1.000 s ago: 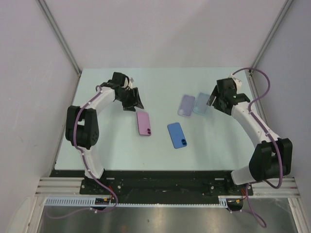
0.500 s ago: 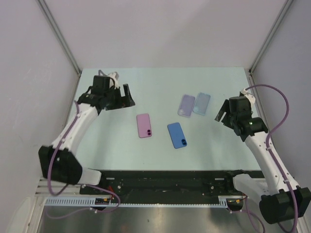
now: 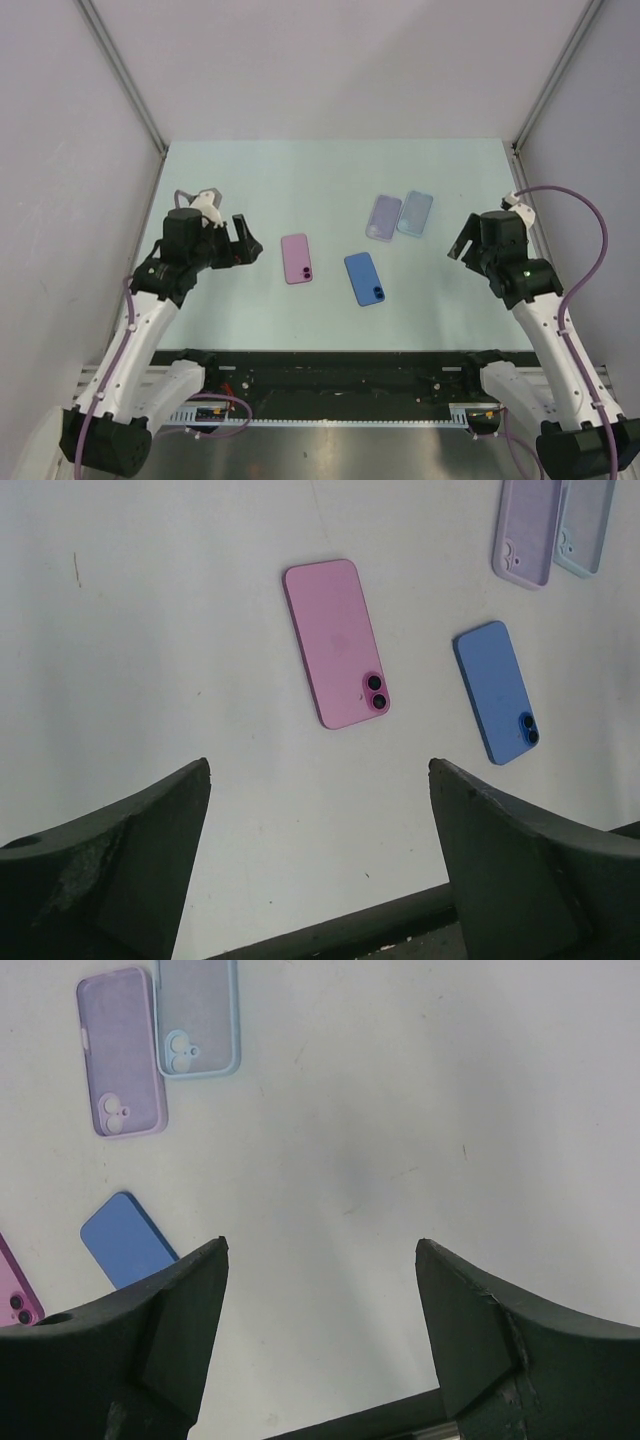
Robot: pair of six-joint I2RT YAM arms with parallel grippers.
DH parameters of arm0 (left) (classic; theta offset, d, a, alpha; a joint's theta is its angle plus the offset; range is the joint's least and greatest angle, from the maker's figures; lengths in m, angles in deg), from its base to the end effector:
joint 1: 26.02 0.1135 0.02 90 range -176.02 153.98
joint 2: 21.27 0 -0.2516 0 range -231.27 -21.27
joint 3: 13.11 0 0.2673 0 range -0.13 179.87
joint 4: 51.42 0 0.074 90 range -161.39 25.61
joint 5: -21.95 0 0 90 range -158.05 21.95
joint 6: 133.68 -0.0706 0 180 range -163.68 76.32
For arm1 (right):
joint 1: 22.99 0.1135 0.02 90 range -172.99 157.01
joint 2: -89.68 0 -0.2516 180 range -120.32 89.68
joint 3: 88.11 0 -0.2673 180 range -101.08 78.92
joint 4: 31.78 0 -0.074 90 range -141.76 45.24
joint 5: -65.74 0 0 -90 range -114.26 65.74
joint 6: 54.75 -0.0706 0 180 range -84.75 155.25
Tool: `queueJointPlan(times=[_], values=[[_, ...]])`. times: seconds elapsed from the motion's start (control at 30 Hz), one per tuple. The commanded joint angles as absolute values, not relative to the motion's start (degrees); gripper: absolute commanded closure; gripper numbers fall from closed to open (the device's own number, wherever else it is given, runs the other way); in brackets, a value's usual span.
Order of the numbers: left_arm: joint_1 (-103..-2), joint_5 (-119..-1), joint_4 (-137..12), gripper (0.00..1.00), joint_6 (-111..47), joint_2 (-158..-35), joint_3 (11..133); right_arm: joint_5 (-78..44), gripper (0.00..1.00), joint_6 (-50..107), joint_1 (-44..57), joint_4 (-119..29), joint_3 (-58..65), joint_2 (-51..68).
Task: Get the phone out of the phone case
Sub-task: Reset both arms
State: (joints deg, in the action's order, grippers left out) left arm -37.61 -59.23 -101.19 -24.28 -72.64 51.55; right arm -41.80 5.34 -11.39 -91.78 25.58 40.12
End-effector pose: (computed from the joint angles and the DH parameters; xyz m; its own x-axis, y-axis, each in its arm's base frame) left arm 0.2316 -0.0586 0.2860 -0.6554 -0.2006 -0.7281 0.1077 0.9294 -0.3531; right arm 0.2156 0.0225 0.2852 -0.5702 0.3683 -0.7343 0.3549 0.9166 0.1842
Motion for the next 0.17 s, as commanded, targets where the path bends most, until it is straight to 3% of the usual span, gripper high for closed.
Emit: queueJointPlan(times=[0.0,0.13], values=[[-37.27,-60.93,-100.08,0.07,-23.91,-68.91,48.92,-42.54,0.2,5.72,-11.56,-92.66,25.66,41.25],[-37.36,-61.55,-100.16,0.07,-23.2,-68.81,48.64,-42.98,0.2,5.81,-11.57,-92.75,25.57,41.34]])
